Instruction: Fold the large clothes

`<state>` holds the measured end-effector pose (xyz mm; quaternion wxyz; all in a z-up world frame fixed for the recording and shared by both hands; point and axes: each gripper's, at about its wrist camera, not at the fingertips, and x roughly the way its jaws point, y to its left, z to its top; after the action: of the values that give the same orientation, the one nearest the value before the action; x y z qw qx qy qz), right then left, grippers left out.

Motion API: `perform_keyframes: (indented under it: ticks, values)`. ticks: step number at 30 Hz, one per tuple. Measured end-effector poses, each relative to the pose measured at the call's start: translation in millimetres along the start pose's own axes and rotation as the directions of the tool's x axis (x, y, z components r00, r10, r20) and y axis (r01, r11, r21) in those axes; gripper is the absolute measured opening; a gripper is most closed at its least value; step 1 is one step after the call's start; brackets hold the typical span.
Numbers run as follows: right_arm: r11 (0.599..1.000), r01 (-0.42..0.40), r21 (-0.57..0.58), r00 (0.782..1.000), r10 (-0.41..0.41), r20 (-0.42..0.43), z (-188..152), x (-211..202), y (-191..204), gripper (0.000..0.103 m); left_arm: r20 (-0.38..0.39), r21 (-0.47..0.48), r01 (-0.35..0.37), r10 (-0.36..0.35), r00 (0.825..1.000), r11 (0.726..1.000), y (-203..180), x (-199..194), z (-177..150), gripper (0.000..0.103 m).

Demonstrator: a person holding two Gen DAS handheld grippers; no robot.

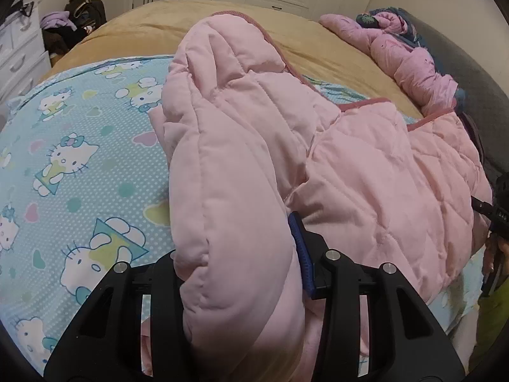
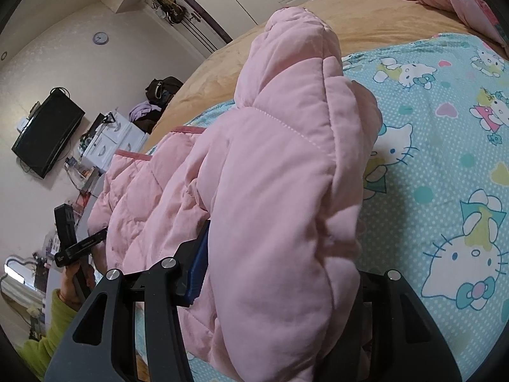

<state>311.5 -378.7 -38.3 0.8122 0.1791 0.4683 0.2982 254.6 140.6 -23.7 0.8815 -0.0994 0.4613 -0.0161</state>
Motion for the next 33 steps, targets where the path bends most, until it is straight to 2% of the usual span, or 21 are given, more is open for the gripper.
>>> perform_keyframes:
  ticks: [8, 15, 22, 29, 33]
  values:
    - [0.998, 0.008, 0.056, 1.000, -0.007, -0.010, -4.7, 6.2, -8.6, 0.050, -0.012, -0.004, -0.008, 0.008, 1.000, 1.000, 3.0, 4.1, -5.1, 0.034]
    - [0.994, 0.060, 0.086, 0.997, -0.056, -0.043, -9.8, 21.2, -20.5, 0.051, -0.019, -0.013, -0.014, 0.013, 1.000, 1.000, 4.3, 8.0, -11.6, 0.035]
    - [0.988, 0.132, 0.081, 0.991, -0.129, -0.043, -6.8, 32.2, -10.7, 0.065, -0.025, -0.016, -0.022, 0.021, 0.999, 1.000, 2.1, 8.5, -12.1, 0.035]
    - [0.966, 0.241, 0.092, 0.970, -0.240, -0.027, -7.0, 36.0, 0.2, 0.093, -0.032, -0.014, -0.034, 0.033, 0.999, 0.999, 1.1, 10.0, -13.6, 0.039]
    - [0.963, 0.252, 0.097, 0.968, -0.251, -0.026, -5.8, 37.9, 1.1, 0.094, -0.037, -0.009, -0.053, 0.053, 0.998, 0.999, 0.6, 11.3, -14.3, 0.045]
